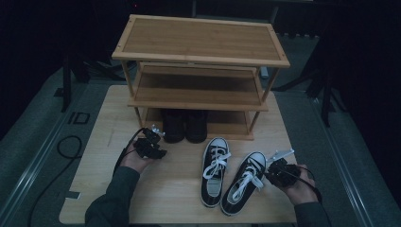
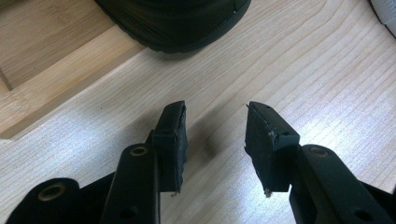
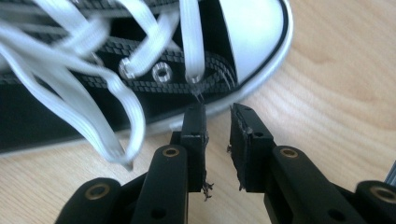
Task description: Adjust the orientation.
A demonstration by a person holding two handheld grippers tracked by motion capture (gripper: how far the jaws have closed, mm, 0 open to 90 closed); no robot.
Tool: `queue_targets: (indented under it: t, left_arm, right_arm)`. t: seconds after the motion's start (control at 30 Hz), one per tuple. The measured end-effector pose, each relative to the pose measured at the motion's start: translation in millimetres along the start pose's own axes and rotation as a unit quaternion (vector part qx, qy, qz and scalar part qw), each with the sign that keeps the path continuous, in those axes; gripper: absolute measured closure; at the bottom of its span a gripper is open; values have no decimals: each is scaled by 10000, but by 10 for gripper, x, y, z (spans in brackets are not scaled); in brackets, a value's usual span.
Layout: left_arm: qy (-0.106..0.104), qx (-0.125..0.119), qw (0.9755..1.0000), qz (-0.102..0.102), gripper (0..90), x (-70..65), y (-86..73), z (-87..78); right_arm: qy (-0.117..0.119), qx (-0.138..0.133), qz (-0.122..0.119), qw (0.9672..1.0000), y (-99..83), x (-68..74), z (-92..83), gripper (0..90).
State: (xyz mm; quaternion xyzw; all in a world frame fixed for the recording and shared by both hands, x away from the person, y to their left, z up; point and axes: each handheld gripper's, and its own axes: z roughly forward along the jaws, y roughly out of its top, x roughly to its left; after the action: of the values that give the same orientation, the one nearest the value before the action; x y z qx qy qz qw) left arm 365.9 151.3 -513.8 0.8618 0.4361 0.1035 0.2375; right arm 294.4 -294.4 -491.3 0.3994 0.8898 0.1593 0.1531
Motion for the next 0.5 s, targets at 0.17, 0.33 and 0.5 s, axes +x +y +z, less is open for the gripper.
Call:
queue_targets:
  t: [0.17, 0.33, 0.5]
  left_arm:
    - [-7, 17, 10000, 19, 586, -5, 4, 12]
    - [-15, 19, 10000, 29, 586, -20, 5, 25]
    - [-11, 14, 10000, 11, 584, -19, 6, 27]
  right_arm:
    - [42, 5, 151, 9999, -117, 1, 51, 753]
    - [84, 145, 211, 9996, -213, 35, 147, 775]
    - [175, 238, 233, 9993, -278, 63, 205, 876]
